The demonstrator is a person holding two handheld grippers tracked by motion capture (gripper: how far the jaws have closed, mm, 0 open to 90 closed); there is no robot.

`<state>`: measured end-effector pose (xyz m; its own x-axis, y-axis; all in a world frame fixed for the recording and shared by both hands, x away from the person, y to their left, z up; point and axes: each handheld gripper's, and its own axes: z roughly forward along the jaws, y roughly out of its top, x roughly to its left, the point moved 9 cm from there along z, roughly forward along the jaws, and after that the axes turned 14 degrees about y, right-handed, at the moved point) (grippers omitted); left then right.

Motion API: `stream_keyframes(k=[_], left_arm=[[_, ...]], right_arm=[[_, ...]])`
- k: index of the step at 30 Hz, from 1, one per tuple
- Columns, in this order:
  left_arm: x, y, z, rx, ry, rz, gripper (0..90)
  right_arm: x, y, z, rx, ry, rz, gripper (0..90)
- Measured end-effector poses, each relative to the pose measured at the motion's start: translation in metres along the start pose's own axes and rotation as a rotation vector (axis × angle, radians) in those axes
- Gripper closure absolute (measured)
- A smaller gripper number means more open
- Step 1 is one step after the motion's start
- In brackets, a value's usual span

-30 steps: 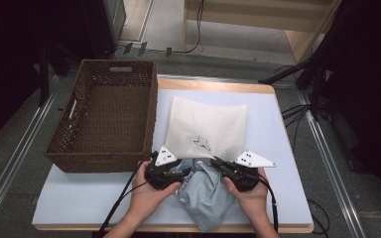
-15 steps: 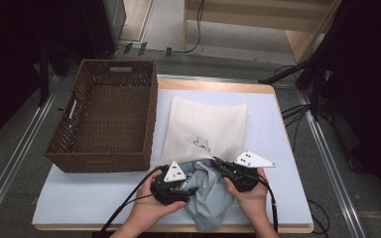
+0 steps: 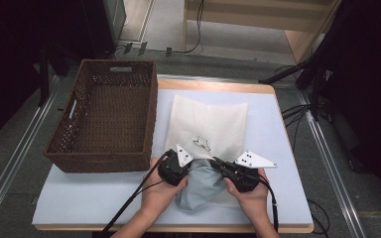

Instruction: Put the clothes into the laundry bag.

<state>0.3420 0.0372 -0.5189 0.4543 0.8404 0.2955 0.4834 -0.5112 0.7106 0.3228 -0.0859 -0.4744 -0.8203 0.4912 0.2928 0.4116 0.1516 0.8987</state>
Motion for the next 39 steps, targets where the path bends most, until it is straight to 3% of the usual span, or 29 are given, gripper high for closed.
stream_keyframes(k=[3, 6, 10, 13, 16, 19, 21, 23, 26, 30, 33, 35, 37, 39], left_arm=[[-0.002, 0.001, -0.006, -0.028, -0.059, -0.003, 75.4], [0.0, -0.001, -0.021, -0.052, -0.163, -0.049, 62.6], [0.009, -0.01, -0.046, -0.104, -0.234, -0.083, 56.0], [0.021, -0.022, -0.061, -0.121, -0.248, -0.122, 50.4], [0.023, -0.034, -0.067, -0.111, -0.257, -0.163, 42.8], [0.013, -0.047, -0.061, -0.049, -0.275, -0.132, 41.1], [0.008, -0.049, -0.055, -0.013, -0.271, -0.128, 45.8], [0.002, -0.047, -0.05, 0.011, -0.26, -0.117, 61.2], [-0.004, -0.038, -0.045, 0.021, -0.256, -0.094, 74.3], [-0.011, -0.025, -0.038, 0.026, -0.257, -0.09, 80.4], [-0.016, -0.015, -0.033, 0.027, -0.271, -0.121, 83.1], [-0.017, -0.01, -0.028, 0.024, -0.258, -0.124, 84.1], [-0.013, -0.006, -0.02, 0.03, -0.221, -0.134, 85.3], [-0.002, -0.006, -0.009, 0.047, -0.106, -0.123, 88.6]], right_arm=[[-0.001, -0.002, 0.0, 0.007, -0.005, -0.004, 87.7], [-0.003, -0.001, -0.001, 0.002, -0.007, 0.004, 87.6], [-0.003, -0.001, -0.001, 0.004, -0.01, 0.004, 87.6], [-0.003, -0.001, 0.0, 0.002, -0.011, 0.005, 87.6], [-0.003, -0.001, 0.0, 0.004, -0.013, 0.003, 87.6], [-0.003, -0.001, 0.001, 0.007, -0.013, 0.002, 87.6], [-0.002, -0.001, 0.001, 0.007, -0.012, -0.003, 87.6], [-0.001, -0.001, 0.001, 0.007, -0.009, -0.002, 87.7], [-0.001, -0.001, 0.001, 0.006, -0.006, 0.0, 87.7], [0.0, -0.001, 0.002, 0.001, 0.002, -0.004, 87.7], [0.003, 0.0, 0.002, -0.001, 0.011, -0.012, 87.7], [0.005, 0.0, 0.003, -0.002, 0.016, -0.015, 87.8], [0.006, 0.001, 0.004, -0.001, 0.022, -0.019, 87.8], [0.008, 0.0, 0.004, 0.0, 0.029, -0.019, 87.8]])
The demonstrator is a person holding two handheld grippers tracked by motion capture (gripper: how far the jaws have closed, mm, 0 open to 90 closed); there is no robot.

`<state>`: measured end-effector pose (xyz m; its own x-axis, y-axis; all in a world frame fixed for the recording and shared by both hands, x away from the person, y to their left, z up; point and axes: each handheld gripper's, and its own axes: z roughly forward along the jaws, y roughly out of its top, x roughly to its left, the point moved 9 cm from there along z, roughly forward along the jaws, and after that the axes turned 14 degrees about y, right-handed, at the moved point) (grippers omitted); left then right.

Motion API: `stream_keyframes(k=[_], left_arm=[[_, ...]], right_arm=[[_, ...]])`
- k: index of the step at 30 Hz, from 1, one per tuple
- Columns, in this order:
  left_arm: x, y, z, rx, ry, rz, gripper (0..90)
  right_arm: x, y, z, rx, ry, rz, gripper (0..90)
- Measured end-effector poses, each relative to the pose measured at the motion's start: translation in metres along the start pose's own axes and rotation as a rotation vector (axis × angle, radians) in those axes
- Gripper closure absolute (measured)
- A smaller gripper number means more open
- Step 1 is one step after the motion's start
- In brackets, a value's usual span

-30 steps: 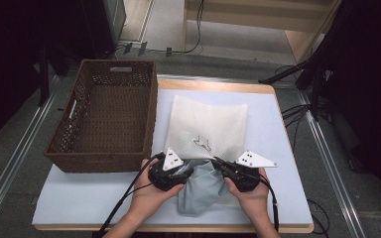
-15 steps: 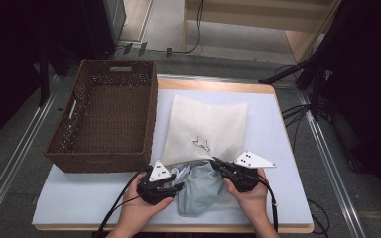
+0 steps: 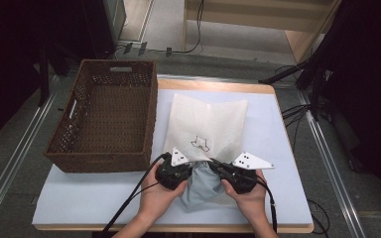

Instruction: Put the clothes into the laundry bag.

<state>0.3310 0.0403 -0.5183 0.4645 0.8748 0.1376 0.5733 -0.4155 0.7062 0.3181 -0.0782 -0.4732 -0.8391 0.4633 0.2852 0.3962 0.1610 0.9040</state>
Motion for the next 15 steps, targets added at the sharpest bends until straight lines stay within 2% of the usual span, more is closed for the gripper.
stream_keyframes(k=[2, 3, 5, 7, 9, 11, 15], left_arm=[[0.007, -0.001, 0.01, 0.015, 0.048, -0.006, 89.0], [0.006, -0.001, 0.013, 0.009, 0.044, -0.016, 88.9], [0.004, 0.0, 0.011, -0.006, 0.037, -0.005, 87.6], [0.001, -0.001, 0.004, -0.017, -0.011, -0.025, 80.5], [0.002, -0.002, -0.004, -0.03, -0.033, -0.037, 73.6], [0.004, -0.002, -0.016, -0.067, -0.085, -0.064, 68.5], [0.005, -0.005, -0.034, -0.097, -0.115, -0.076, 57.1]], right_arm=[[0.001, 0.0, 0.0, 0.001, 0.002, -0.006, 87.8], [0.001, 0.0, 0.0, 0.001, 0.0, -0.013, 87.8], [0.0, 0.0, -0.001, 0.002, -0.005, -0.012, 87.8], [-0.002, 0.0, -0.002, 0.0, -0.006, -0.004, 87.8], [-0.004, -0.001, -0.003, -0.002, -0.009, -0.002, 87.8], [-0.005, 0.0, -0.004, -0.005, -0.011, 0.002, 87.8], [-0.006, 0.0, -0.003, -0.001, -0.019, 0.001, 87.8]])
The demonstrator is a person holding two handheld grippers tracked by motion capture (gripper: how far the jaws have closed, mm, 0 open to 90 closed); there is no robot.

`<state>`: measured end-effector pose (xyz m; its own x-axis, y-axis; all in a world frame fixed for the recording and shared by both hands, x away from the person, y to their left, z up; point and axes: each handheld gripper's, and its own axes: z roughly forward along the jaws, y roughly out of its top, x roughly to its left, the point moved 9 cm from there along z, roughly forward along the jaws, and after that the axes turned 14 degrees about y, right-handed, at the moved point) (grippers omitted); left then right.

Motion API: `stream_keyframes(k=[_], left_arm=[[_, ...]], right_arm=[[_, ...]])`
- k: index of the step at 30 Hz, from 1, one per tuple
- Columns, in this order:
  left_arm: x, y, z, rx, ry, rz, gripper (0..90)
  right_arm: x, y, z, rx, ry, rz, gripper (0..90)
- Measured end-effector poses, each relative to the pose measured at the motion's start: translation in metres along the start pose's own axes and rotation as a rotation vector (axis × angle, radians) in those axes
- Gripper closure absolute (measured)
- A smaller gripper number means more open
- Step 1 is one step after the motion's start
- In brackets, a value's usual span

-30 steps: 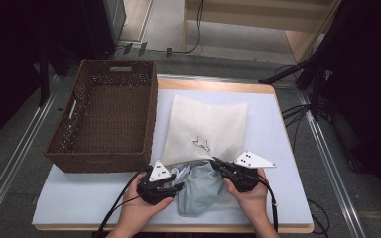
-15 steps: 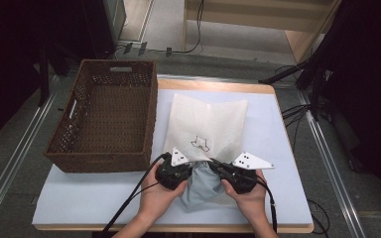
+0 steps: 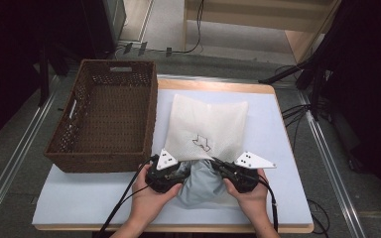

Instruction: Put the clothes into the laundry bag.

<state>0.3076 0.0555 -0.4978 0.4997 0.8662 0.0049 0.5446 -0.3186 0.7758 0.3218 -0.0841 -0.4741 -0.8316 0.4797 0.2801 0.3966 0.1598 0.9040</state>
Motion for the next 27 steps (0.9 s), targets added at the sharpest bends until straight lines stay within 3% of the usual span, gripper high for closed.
stream_keyframes(k=[3, 6, 9, 11, 12, 13, 17, 21, 27], left_arm=[[-0.006, 0.002, -0.012, -0.031, -0.026, -0.006, 49.8], [-0.022, 0.006, -0.019, -0.05, -0.089, 0.005, 44.4], [-0.043, 0.004, -0.015, -0.012, -0.151, 0.049, 38.8], [-0.054, -0.001, -0.006, 0.025, -0.151, 0.086, 34.7], [-0.057, -0.003, -0.001, 0.029, -0.143, 0.094, 35.0], [-0.056, -0.004, 0.006, 0.041, -0.103, 0.1, 37.4], [-0.047, -0.002, 0.024, 0.07, -0.056, 0.049, 58.1], [-0.041, 0.007, 0.036, 0.072, 0.011, 0.063, 74.1], [-0.024, 0.02, 0.05, 0.013, 0.16, 0.011, 79.0]], right_arm=[[0.0, 0.0, 0.001, 0.0, -0.001, -0.002, 87.8], [0.0, -0.001, 0.002, 0.007, -0.005, 0.0, 87.8], [0.0, -0.001, 0.002, 0.007, -0.003, -0.002, 87.8], [0.001, -0.002, 0.003, 0.007, -0.001, -0.001, 87.8], [0.001, -0.002, 0.003, 0.009, -0.002, -0.002, 87.8], [0.001, -0.002, 0.003, 0.009, -0.001, -0.001, 87.8], [0.002, -0.001, 0.002, 0.008, 0.003, -0.002, 87.8], [0.003, 0.0, 0.002, 0.002, 0.009, -0.002, 87.8], [0.005, 0.002, 0.0, -0.005, 0.017, -0.004, 87.8]])
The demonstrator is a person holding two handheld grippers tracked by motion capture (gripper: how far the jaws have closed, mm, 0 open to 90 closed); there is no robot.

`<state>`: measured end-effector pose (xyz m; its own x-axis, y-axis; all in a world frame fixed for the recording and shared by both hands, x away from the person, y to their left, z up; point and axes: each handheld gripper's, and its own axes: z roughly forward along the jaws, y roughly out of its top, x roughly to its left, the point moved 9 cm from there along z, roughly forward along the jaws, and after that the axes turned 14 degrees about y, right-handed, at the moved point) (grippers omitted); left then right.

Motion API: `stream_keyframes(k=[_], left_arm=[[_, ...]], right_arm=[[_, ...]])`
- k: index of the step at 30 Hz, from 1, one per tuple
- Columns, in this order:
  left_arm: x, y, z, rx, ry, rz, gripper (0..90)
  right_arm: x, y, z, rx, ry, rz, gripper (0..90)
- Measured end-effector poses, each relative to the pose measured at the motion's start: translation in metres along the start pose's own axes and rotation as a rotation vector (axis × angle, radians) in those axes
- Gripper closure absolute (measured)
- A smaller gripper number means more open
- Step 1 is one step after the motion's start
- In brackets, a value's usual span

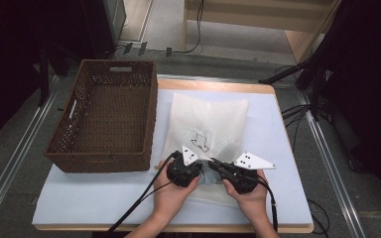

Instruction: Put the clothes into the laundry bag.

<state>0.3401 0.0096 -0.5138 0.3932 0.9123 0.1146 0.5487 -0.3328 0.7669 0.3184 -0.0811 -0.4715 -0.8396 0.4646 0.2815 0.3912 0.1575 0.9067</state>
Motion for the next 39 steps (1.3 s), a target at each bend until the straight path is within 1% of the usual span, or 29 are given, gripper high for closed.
stream_keyframes(k=[1, 2, 3, 4, 5, 7, 8, 9, 10, 12, 13, 15, 16, 17, 18, 19, 20, 21, 22, 24, 26, 28, 29, 31, 33, 35, 36, 38, 39], left_arm=[[0.0, -0.001, 0.003, 0.0, -0.002, -0.012, 77.9], [-0.002, -0.001, 0.003, -0.003, -0.027, -0.025, 75.8], [-0.003, -0.001, 0.001, -0.009, -0.037, -0.021, 71.8], [-0.005, -0.002, -0.003, -0.019, -0.055, -0.01, 68.0], [-0.007, -0.003, -0.009, -0.036, -0.09, -0.005, 62.6], [-0.007, -0.006, -0.019, -0.048, -0.114, 0.005, 54.3], [-0.005, -0.008, -0.024, -0.056, -0.125, 0.006, 52.7], [-0.003, -0.011, -0.031, -0.068, -0.14, -0.006, 51.6], [-0.002, -0.013, -0.036, -0.079, -0.15, -0.009, 50.3], [-0.002, -0.016, -0.044, -0.091, -0.154, -0.004, 47.3], [-0.004, -0.018, -0.048, -0.095, -0.167, 0.002, 45.5], [-0.013, -0.023, -0.05, -0.08, -0.185, 0.026, 41.0], [-0.019, -0.026, -0.047, -0.054, -0.195, 0.048, 37.7], [-0.023, -0.03, -0.044, -0.021, -0.202, 0.06, 34.0], [-0.03, -0.035, -0.038, 0.022, -0.216, 0.069, 31.7], [-0.031, -0.038, -0.032, 0.036, -0.186, 0.081, 32.5], [-0.03, -0.04, -0.028, 0.039, -0.141, 0.1, 37.3], [-0.03, -0.04, -0.025, 0.031, -0.117, 0.1, 43.1], [-0.029, -0.038, -0.024, 0.026, -0.104, 0.096, 47.9], [-0.027, -0.035, -0.022, 0.034, -0.095, 0.089, 59.5], [-0.027, -0.03, -0.02, 0.044, -0.104, 0.072, 68.2], [-0.025, -0.025, -0.016, 0.057, -0.112, 0.053, 74.1], [-0.024, -0.022, -0.014, 0.052, -0.11, 0.04, 75.4], [-0.021, -0.017, -0.008, 0.035, -0.082, 0.011, 76.4], [-0.018, -0.013, -0.001, 0.014, -0.033, -0.022, 76.5], [-0.016, -0.011, 0.004, -0.009, 0.011, -0.037, 76.4], [-0.016, -0.01, 0.007, -0.011, 0.035, -0.039, 76.0], [-0.018, -0.011, 0.008, 0.007, 0.034, -0.028, 71.8], [-0.021, -0.011, 0.005, 0.011, 0.005, -0.023, 69.0]], right_arm=[[0.0, 0.0, 0.0, 0.002, -0.002, 0.0, 87.8], [-0.001, -0.001, 0.0, 0.006, -0.005, -0.001, 87.8], [-0.001, -0.002, 0.0, 0.01, -0.009, 0.0, 87.8], [-0.002, -0.002, 0.0, 0.01, -0.01, -0.001, 87.8], [-0.003, -0.002, 0.0, 0.01, -0.009, 0.002, 87.8], [-0.005, -0.002, -0.002, 0.003, -0.011, 0.006, 87.8], [-0.006, -0.002, -0.002, 0.003, -0.014, 0.008, 87.8], [-0.006, -0.002, -0.002, 0.004, -0.013, 0.008, 87.8], [-0.006, -0.003, -0.002, 0.005, -0.014, 0.01, 87.8], [-0.006, -0.003, -0.001, 0.005, -0.013, 0.009, 87.8], [-0.006, -0.004, 0.0, 0.006, -0.015, 0.012, 87.8], [-0.006, -0.004, 0.0, 0.006, -0.017, 0.014, 87.8], [-0.006, -0.004, 0.0, 0.006, -0.017, 0.012, 87.8], [-0.006, -0.004, 0.001, 0.007, -0.018, 0.014, 87.8], [-0.006, -0.004, 0.001, 0.009, -0.018, 0.011, 87.8], [-0.005, -0.004, 0.001, 0.008, -0.018, 0.009, 87.8], [-0.005, -0.005, 0.001, 0.013, -0.017, 0.015, 87.8], [-0.004, -0.006, 0.001, 0.013, -0.015, 0.014, 87.8], [-0.004, -0.006, 0.001, 0.013, -0.016, 0.014, 87.8], [-0.004, -0.006, 0.001, 0.014, -0.013, 0.015, 87.8], [-0.004, -0.007, 0.001, 0.013, -0.012, 0.012, 87.8], [-0.003, -0.007, 0.002, 0.013, -0.01, 0.013, 87.8], [-0.002, -0.006, 0.003, 0.012, -0.009, 0.009, 87.8], [-0.001, -0.006, 0.003, 0.013, -0.012, 0.008, 87.8], [-0.001, -0.006, 0.003, 0.014, -0.011, 0.01, 87.8], [-0.001, -0.006, 0.003, 0.016, -0.009, 0.011, 87.8], [-0.001, -0.007, 0.003, 0.02, -0.01, 0.01, 87.8], [-0.001, -0.009, 0.003, 0.027, -0.012, 0.012, 87.8], [-0.002, -0.009, 0.003, 0.026, -0.014, 0.011, 87.8]])
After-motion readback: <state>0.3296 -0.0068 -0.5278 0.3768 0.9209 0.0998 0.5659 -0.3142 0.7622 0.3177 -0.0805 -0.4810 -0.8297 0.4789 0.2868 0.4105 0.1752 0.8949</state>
